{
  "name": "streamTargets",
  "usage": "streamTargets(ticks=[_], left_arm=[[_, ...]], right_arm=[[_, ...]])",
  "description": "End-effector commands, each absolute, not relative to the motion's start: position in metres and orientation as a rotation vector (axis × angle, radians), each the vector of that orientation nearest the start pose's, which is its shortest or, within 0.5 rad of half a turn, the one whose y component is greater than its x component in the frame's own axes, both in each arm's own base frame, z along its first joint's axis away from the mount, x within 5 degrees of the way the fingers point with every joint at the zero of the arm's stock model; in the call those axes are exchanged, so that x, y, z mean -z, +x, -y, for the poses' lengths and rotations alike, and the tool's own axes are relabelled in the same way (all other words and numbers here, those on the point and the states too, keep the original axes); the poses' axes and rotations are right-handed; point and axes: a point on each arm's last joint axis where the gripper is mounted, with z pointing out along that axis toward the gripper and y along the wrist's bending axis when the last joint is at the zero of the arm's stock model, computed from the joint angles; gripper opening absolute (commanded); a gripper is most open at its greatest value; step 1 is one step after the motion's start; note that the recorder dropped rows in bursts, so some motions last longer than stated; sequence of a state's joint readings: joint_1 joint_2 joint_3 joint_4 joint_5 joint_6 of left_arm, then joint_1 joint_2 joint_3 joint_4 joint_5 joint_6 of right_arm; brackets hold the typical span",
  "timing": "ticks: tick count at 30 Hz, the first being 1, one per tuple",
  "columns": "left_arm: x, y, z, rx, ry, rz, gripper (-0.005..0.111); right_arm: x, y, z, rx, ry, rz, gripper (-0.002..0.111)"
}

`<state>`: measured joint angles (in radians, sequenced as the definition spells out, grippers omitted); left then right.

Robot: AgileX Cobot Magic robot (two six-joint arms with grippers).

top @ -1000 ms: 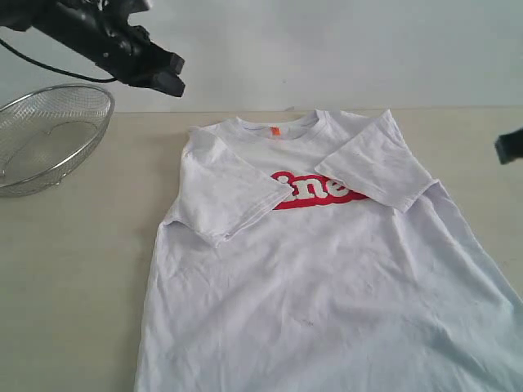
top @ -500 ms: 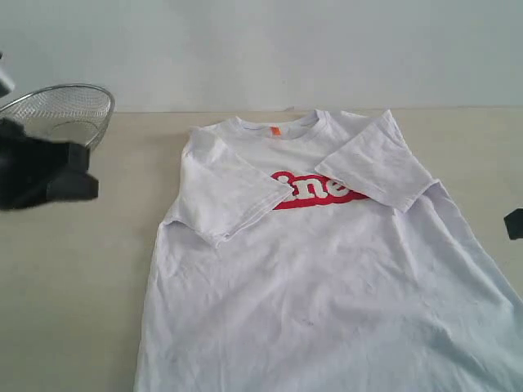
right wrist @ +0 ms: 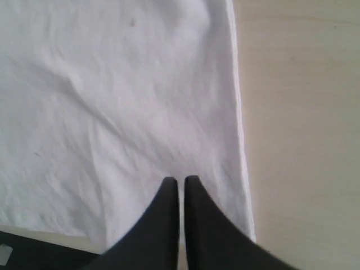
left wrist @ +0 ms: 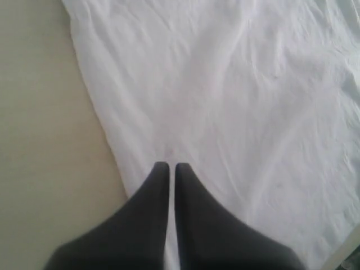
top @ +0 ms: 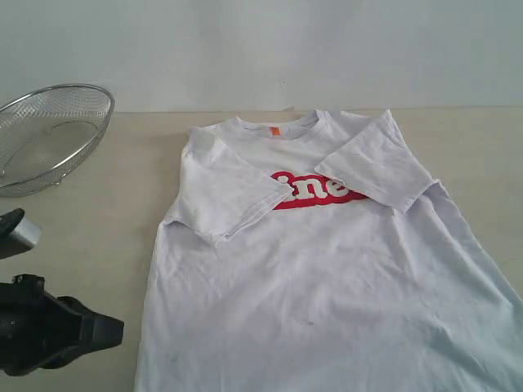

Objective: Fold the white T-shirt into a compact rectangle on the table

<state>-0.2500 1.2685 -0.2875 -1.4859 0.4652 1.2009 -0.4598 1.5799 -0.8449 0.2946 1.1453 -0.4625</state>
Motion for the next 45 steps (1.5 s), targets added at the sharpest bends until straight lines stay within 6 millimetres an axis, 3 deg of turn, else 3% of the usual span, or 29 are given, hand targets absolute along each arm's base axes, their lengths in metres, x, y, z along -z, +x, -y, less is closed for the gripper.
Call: streamTargets(ticks=[1,4,9,12,16,29,45], left_arm=[[-0.154,0.156,0.091,0.762,0.229,-2.537,0.004],[-0.146,0.155,0.098,0.764,0.276,-2.567,0.004],[-0.129,0.158,0.108,0.812,0.415,-2.577,0.004],[-0.125,0.166,0.113,0.835,0.423,-2.595,0.004],[-0.124,0.174,0.117,0.842,0.434,-2.593,0.004],[-0.124,0.179,0.116,0.795,0.432,-2.592,0.004],[-0.124,0.179,0.116,0.794,0.445,-2.588,0.004]], right_arm=[[-0.186,0.217,0.088,-0.469,0.186,-3.229,0.000],[-0.186,0.214,0.092,-0.410,0.206,-3.268,0.009],[-0.183,0.210,0.092,-0.393,0.239,-3.308,0.042],[-0.170,0.201,0.090,-0.362,0.249,-3.317,0.053],[-0.154,0.192,0.084,-0.347,0.279,-3.290,0.054],[-0.135,0.181,0.082,-0.274,0.296,-3.280,0.054],[-0.102,0.182,0.079,-0.427,0.395,-3.390,0.054]])
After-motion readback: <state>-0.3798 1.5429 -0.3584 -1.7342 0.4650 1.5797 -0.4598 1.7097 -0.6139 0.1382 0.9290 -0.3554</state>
